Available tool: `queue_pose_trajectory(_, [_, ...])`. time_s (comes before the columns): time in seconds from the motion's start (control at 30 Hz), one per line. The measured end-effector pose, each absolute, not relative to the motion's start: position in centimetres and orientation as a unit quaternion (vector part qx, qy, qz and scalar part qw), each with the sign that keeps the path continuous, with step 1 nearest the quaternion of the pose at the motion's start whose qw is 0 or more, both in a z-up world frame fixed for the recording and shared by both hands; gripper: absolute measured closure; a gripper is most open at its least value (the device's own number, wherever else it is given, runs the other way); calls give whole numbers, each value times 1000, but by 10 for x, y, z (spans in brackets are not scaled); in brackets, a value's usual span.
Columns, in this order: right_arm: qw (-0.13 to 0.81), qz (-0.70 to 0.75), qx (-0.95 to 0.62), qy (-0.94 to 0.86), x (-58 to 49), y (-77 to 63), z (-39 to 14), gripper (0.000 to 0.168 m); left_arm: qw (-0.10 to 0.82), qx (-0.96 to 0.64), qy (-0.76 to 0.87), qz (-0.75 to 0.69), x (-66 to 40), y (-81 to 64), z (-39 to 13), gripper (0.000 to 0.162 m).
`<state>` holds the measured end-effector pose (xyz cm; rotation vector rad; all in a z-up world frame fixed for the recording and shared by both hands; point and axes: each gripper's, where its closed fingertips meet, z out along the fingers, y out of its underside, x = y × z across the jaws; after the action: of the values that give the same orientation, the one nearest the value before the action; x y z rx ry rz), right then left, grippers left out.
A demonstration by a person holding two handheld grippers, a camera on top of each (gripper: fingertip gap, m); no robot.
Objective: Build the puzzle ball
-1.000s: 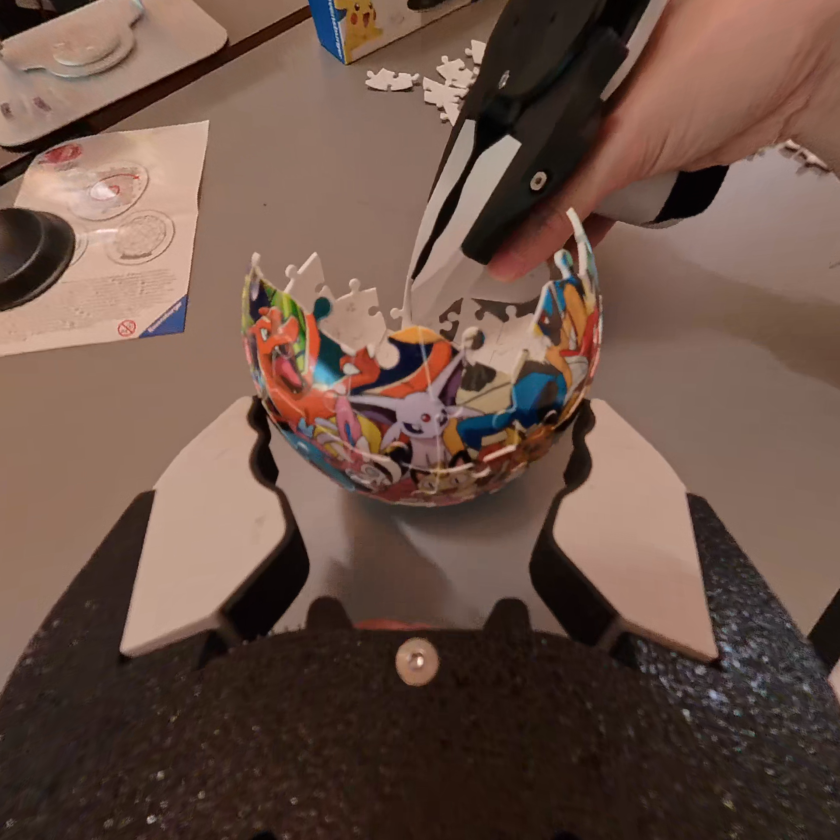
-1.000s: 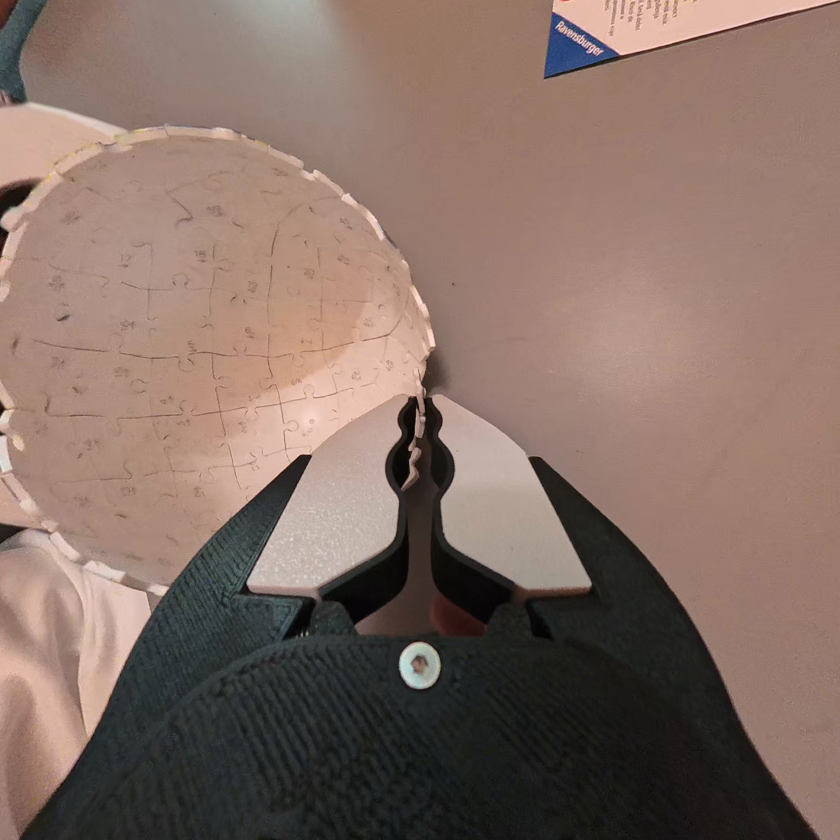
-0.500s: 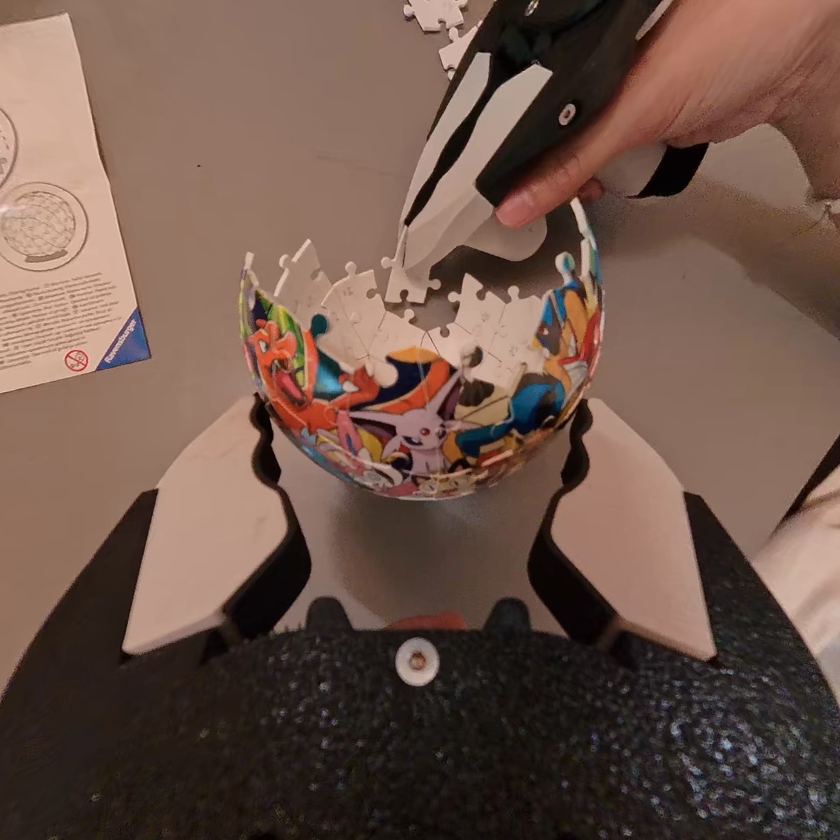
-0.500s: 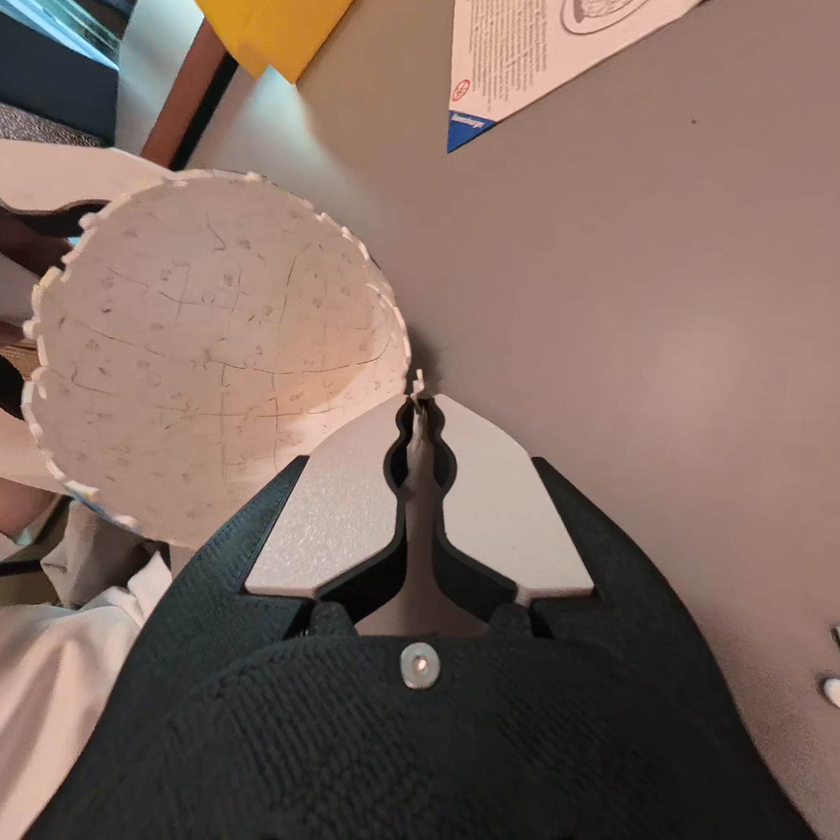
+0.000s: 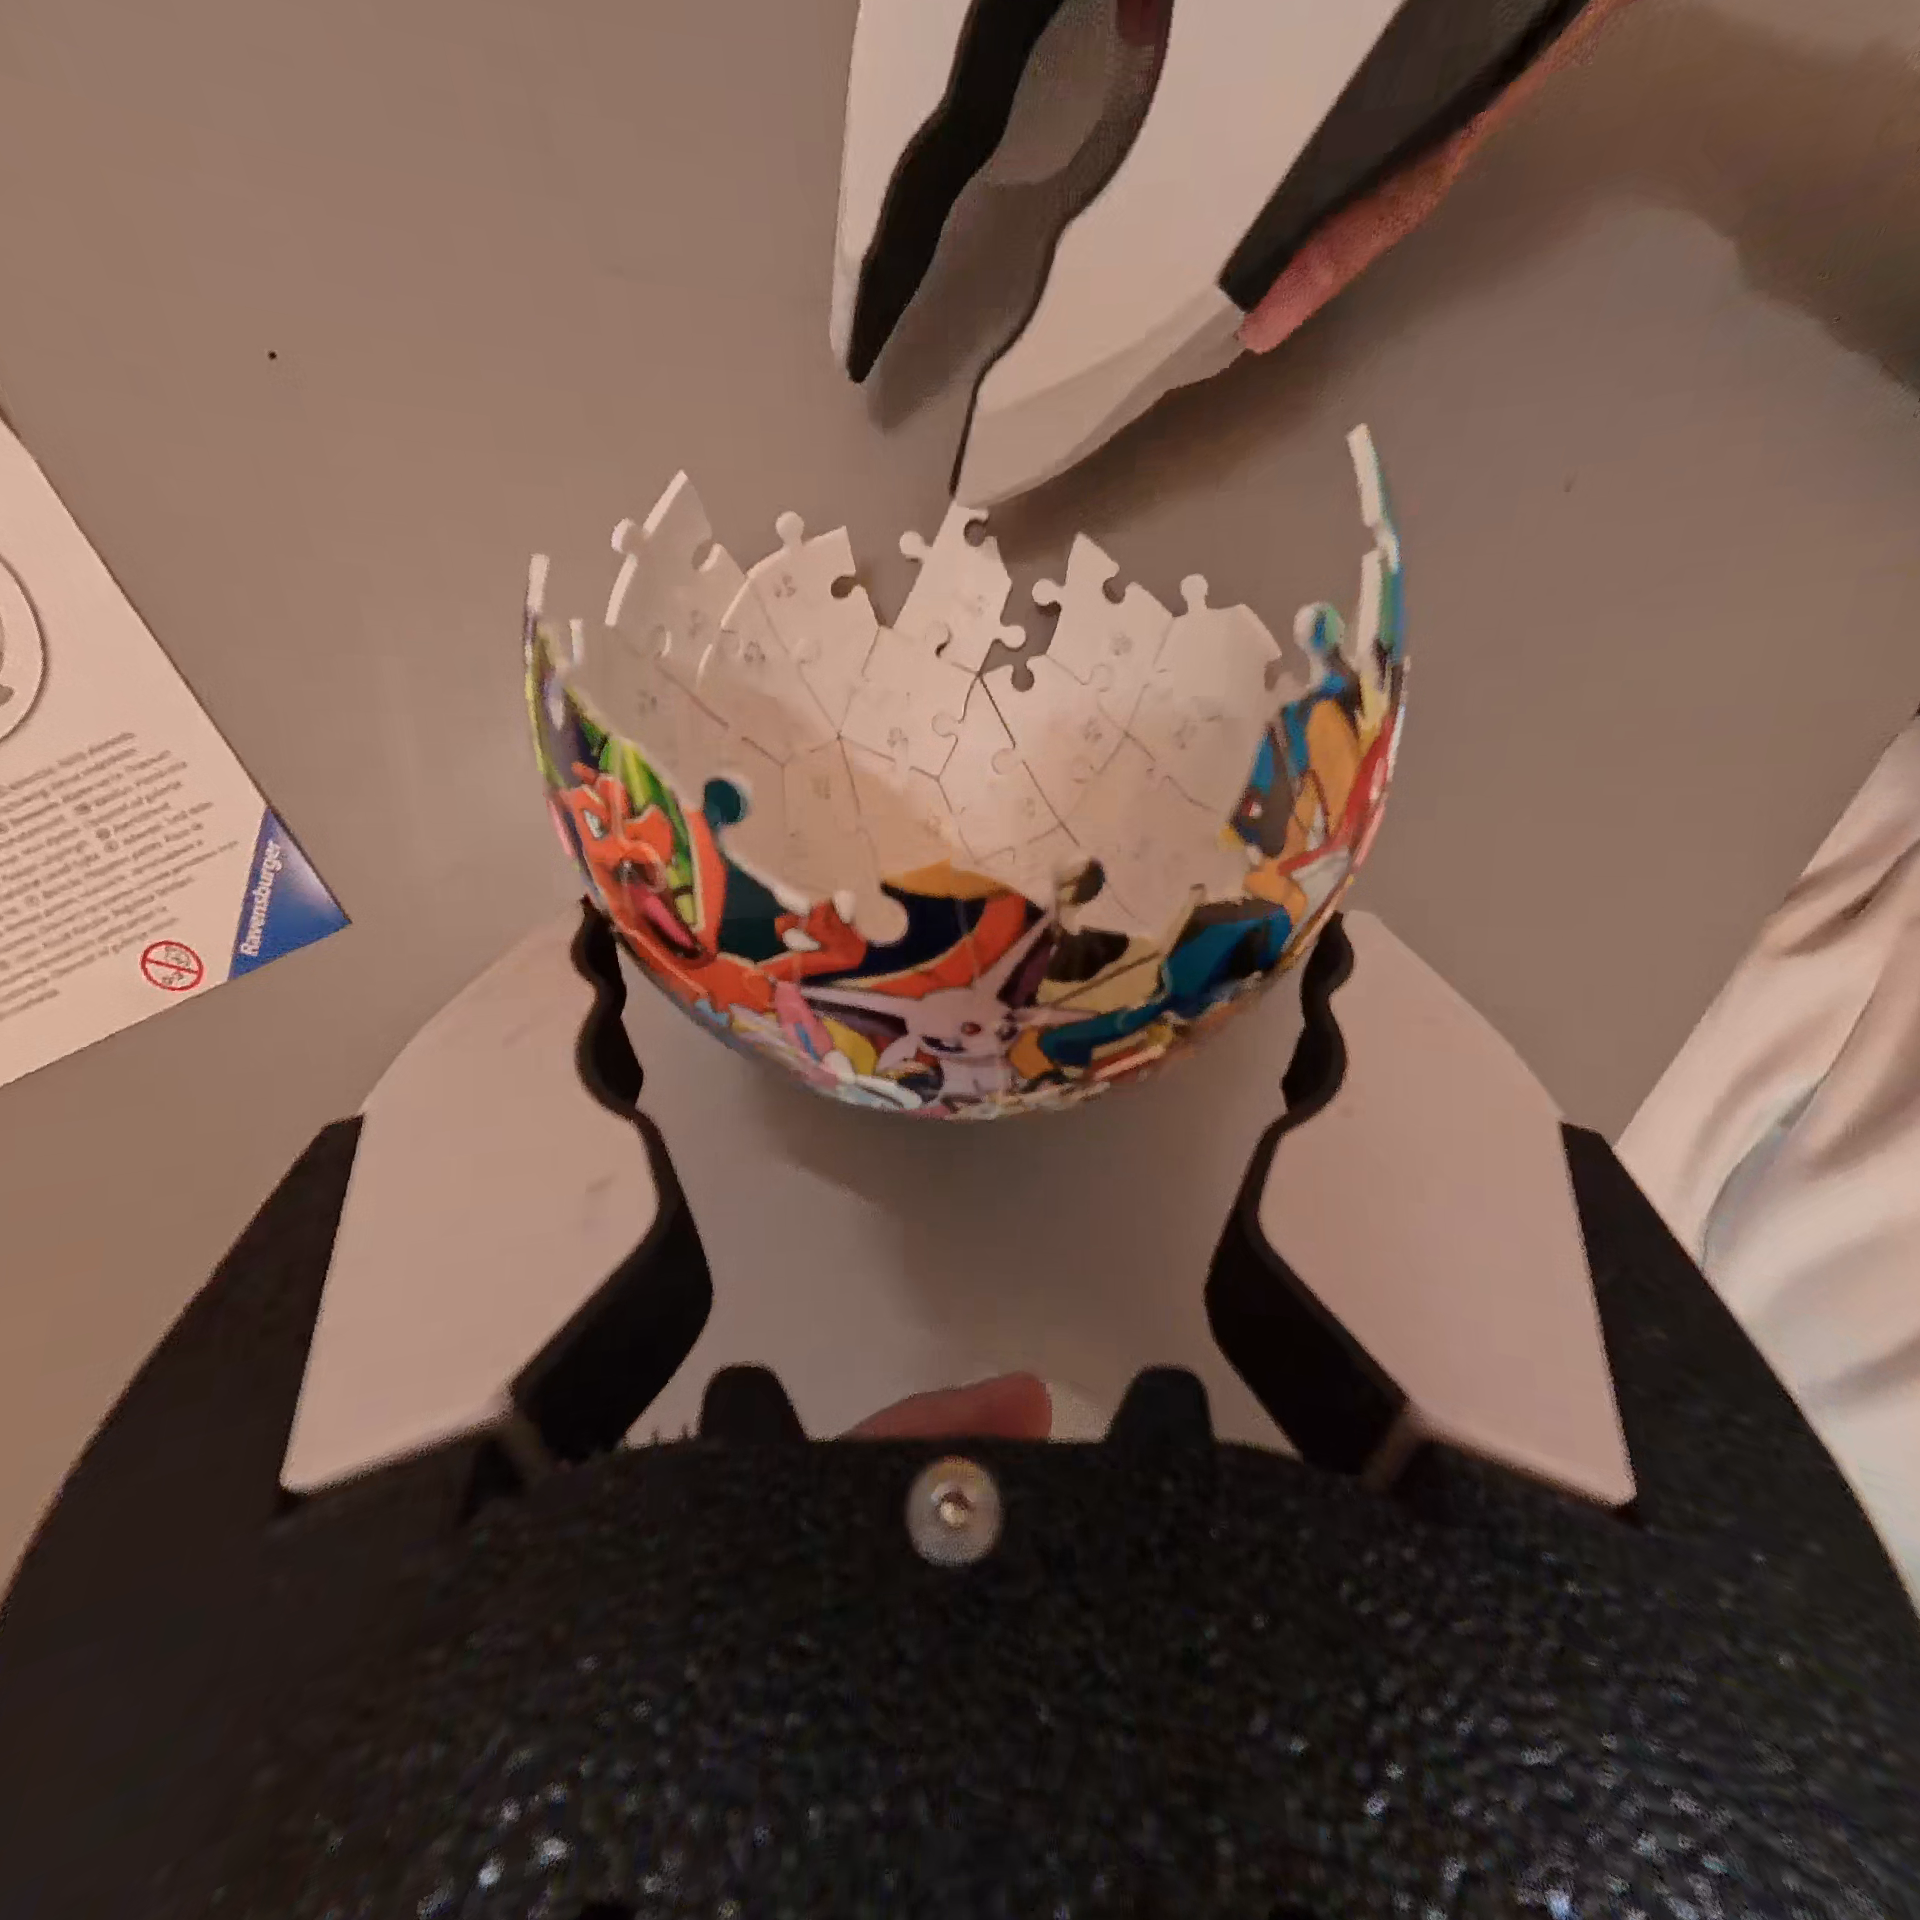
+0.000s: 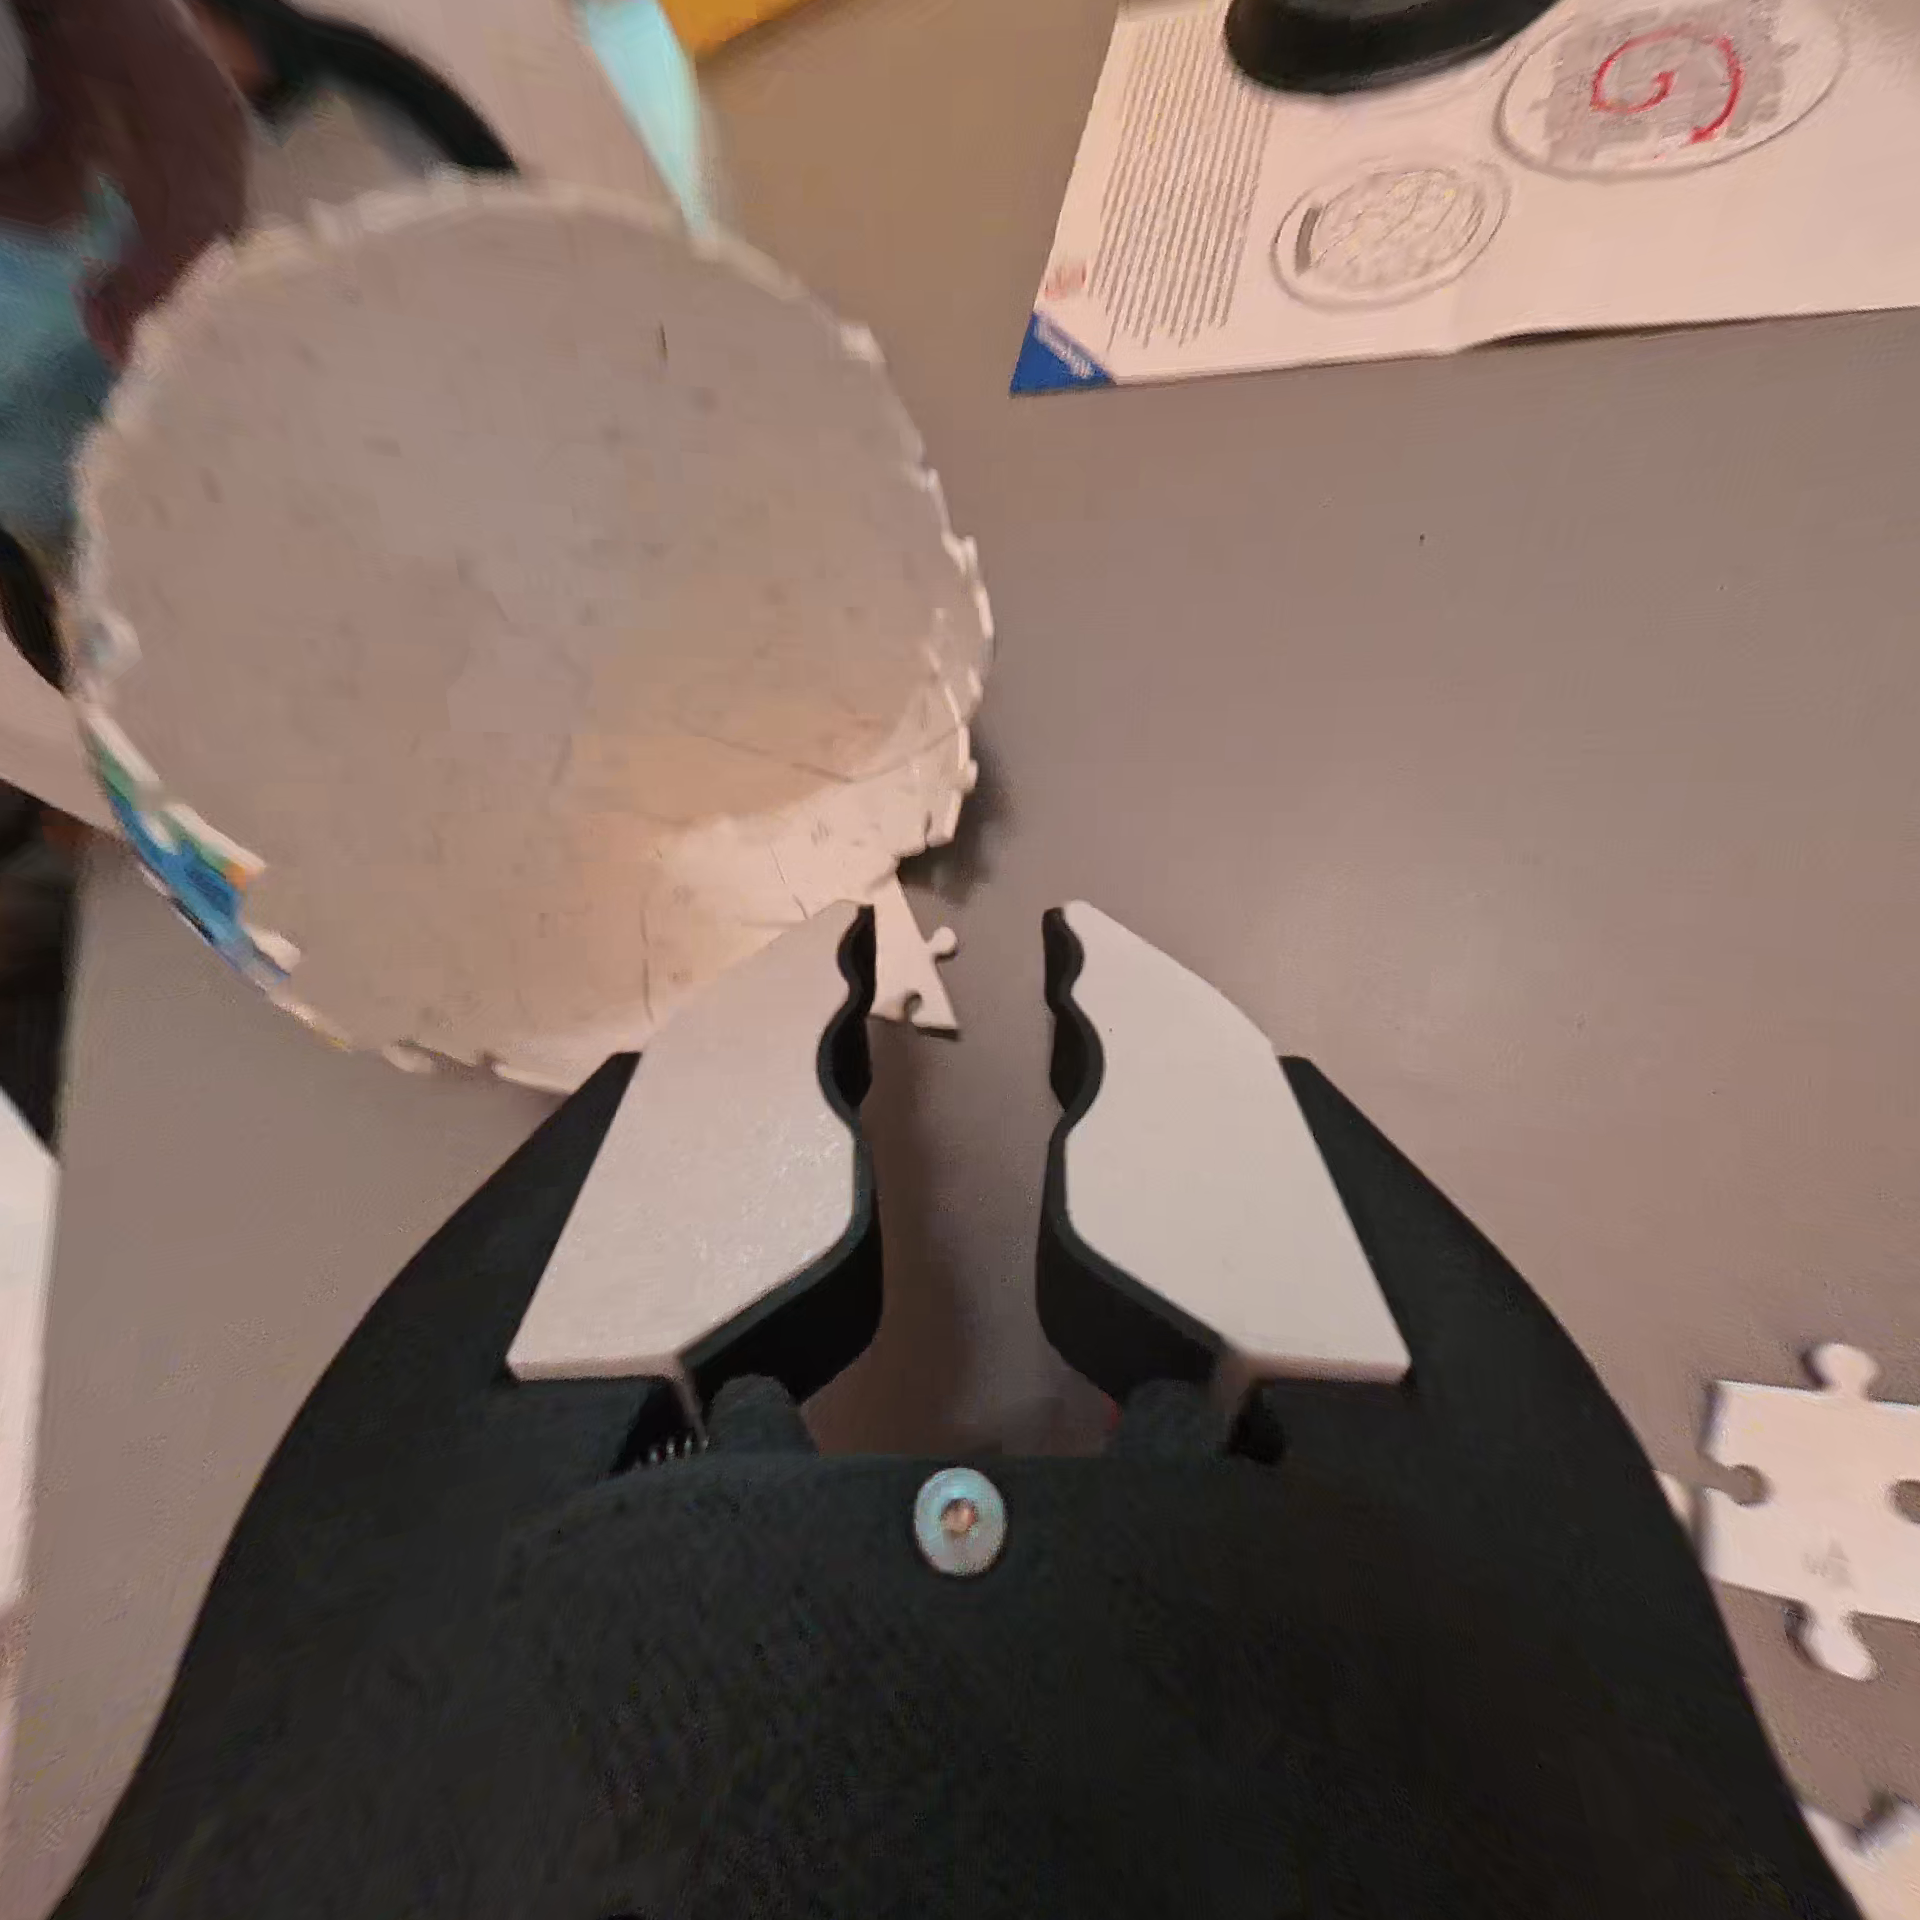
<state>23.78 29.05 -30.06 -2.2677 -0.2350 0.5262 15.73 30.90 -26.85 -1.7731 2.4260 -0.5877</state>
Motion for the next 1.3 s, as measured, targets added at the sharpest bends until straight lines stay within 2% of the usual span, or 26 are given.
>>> queue_pose_trajectory(0.07, [347,178,-908,-156,236,284,-313,128,34,-579,793,-188,158,311,-269,41])
queue_pose_trajectory(0.13, [314,148,-916,-203,238,278,-324,129,30,-577,795,-186,159,311,-268,41])
queue_pose_trajectory(0.37, [319,200,-905,-200,235,285,-318,135,17,-572,802,-172,158,312,-268,41])
queue_pose_trajectory(0.77, [318,213,-914,-134,233,303,-320,112,2,-570,809,-141,166,314,-266,43])
queue_pose_trajectory(0.87, [301,195,-926,-118,240,302,-321,120,-2,-570,811,-135,168,314,-266,43])
queue_pose_trajectory(1.03, [294,160,-936,-109,248,301,-323,116,-17,-567,815,-118,169,315,-266,43])
queue_pose_trajectory(1.07, [294,138,-939,-111,253,302,-324,113,-18,-565,817,-114,170,315,-266,43])
queue_pose_trajectory(1.13, [310,59,-941,-122,268,308,-326,72,-22,-563,819,-109,171,314,-266,43])
queue_pose_trajectory(1.17, [326,18,-936,-132,276,312,-325,57,-23,-561,821,-107,172,314,-265,43])
queue_pose_trajectory(1.2, [338,9,-928,-155,275,314,-324,52,-24,-560,821,-107,173,314,-265,43])
queue_pose_trajectory(1.3, [339,56,-917,-202,259,310,-328,77,-23,-561,821,-109,177,313,-265,43])
